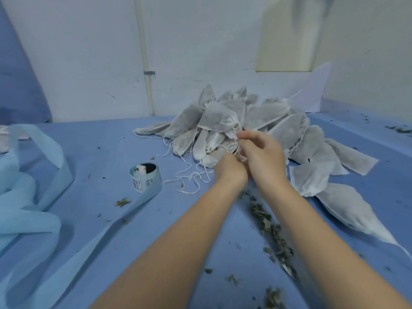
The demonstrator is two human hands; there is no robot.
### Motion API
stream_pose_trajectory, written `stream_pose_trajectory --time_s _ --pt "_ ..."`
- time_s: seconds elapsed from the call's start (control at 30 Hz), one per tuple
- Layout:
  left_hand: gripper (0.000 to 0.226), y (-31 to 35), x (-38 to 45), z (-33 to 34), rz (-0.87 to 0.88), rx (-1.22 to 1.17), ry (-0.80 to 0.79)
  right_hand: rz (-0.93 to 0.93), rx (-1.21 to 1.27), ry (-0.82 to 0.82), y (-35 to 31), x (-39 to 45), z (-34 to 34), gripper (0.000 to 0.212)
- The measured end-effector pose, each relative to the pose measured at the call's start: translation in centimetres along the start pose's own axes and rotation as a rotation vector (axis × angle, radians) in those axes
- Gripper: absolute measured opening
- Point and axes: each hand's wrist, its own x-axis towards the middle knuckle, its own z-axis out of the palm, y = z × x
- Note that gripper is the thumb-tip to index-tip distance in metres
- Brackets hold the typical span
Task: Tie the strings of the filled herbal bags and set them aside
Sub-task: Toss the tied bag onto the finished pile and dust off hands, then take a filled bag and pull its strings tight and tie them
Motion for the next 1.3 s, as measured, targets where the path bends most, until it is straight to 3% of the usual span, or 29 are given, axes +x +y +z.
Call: stream_pose_trajectory --time_s 0.1,0.47,0.6,0.73,0.8,0.93,1.13,1.3 --pt "0.027 -0.2 0.8 1.7 -0.028 0.011 0.013 -0.016 -0.033 0.039 0.9 0.3 -1.9 0.028" --pt "0.01 -0.5 1.5 4.1 -0.035 -0.049 0.014 0.017 -0.284 0.064 3.2 0.8 -3.7 0.021" --pt "0.025 -0.2 1.4 3.9 0.052 0.012 0.032 0.06 -0.397 0.019 3.6 0.9 -3.9 0.031" --pt "0.017 -0.2 0.2 2.4 0.255 0.02 0.145 0.028 -0.26 0.008 3.0 0.3 -3.8 0.028" --pt "0.009 -0.3 -0.2 1.3 0.384 0.1 0.198 0.078 -0.072 -0.014 2.3 -0.2 -3.4 0.027" --pt "0.009 -0.4 -1.4 -1.5 0.477 0.187 0.253 0.132 0.293 -0.164 1.4 -1.0 -2.9 0.02" --pt "0.044 -1.1 -2.9 -5.6 0.407 0.182 0.171 0.213 0.444 -0.344 1.3 -1.9 -2.1 0.021" --pt "0.074 -2.6 -3.3 -7.6 0.288 0.3 0.111 0.222 0.386 -0.38 1.4 -2.1 -2.0 0.027"
